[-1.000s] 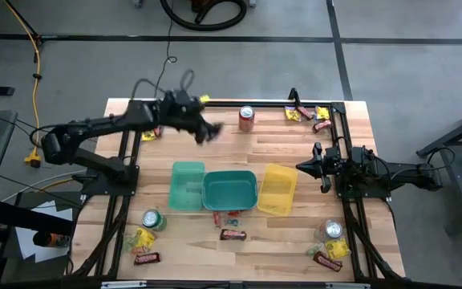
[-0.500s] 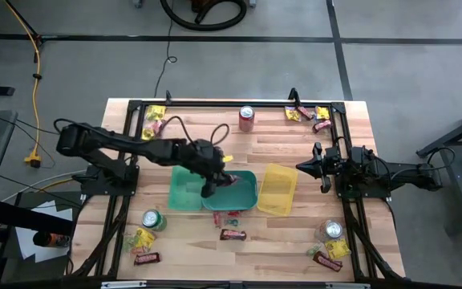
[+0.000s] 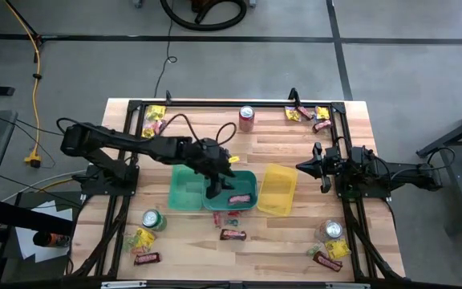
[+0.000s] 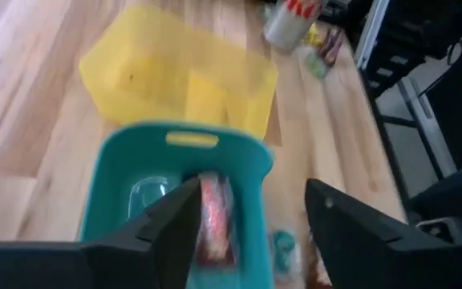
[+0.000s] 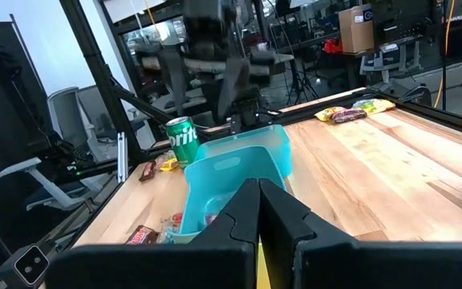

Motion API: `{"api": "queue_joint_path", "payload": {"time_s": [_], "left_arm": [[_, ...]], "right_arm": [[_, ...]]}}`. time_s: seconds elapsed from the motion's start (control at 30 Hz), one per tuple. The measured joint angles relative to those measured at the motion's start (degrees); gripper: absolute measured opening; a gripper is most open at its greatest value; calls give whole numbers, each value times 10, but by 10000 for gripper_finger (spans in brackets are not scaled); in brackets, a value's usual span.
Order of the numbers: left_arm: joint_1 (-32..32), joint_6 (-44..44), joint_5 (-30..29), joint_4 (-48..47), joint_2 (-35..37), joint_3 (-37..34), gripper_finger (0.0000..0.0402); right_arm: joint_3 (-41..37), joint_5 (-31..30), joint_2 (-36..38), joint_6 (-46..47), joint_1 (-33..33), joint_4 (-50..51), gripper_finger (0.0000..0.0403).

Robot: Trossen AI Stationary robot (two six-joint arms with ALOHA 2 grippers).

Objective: Sort candy
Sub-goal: Put the chocolate bar into the blue bin

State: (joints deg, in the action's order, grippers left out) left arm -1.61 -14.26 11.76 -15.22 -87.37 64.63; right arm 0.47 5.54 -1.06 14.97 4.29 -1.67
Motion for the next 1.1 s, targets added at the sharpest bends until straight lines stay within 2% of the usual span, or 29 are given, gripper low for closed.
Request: {"api": "queue_joint_path", "payload": {"time_s": [0.07, 0.23, 0.43, 0.5, 0.6, 0.7, 0.77, 0.83, 0.93, 1.1], "left_arm": [[1, -29, 3, -56, 13, 29, 230], [-1, -97, -6, -78, 63, 44, 234], [-19, -107, -112, -85, 133, 40, 234], [-28, -116, -145, -67, 161, 23, 234], [-42, -134, -189, -46, 207, -26, 234], [-54, -154, -219, -14, 257, -88, 234], [-59, -162, -234, 20, 289, -130, 234], [-60, -166, -243, 55, 316, -168, 234], [-55, -171, -260, 81, 351, -205, 234], [-43, -171, -256, 63, 385, -214, 234]], "right_arm": [[0, 0, 0, 0, 0, 0, 0], [0, 0, -5, 0, 0, 0, 0], [0, 0, -8, 15, 0, -6, 0], [0, 0, -8, 53, 0, -32, 0], [0, -17, -8, 179, 0, -123, 0], [0, -97, -8, 289, 0, -228, 0], [0, -127, -17, 303, 0, -297, 0], [11, -120, -43, 302, -2, -340, 0], [74, -101, -131, 289, -18, -354, 0], [230, -43, -359, 232, -60, -261, 0]]}}
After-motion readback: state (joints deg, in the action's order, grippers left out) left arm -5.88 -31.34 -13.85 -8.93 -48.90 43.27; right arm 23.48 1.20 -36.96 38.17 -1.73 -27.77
